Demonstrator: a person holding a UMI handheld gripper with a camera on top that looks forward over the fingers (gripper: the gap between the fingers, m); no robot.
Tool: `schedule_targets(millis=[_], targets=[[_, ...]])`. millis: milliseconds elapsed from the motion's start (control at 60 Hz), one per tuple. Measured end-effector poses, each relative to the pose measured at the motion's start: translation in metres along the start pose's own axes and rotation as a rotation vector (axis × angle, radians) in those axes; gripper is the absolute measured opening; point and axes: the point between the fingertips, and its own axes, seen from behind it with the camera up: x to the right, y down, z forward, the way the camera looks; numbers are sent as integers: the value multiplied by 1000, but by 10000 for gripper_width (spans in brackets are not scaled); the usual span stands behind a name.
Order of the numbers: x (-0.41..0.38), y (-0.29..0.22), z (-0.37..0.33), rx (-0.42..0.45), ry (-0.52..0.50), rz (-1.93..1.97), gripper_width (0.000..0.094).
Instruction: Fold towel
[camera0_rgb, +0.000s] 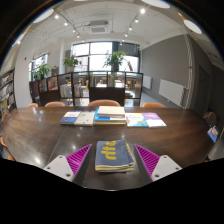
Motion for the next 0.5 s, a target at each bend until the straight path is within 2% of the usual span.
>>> schedule_targets(millis=[233,500], targets=[[-22,29,-54,-7,8,-3,837],[-32,45,-75,-26,17,-25,838]])
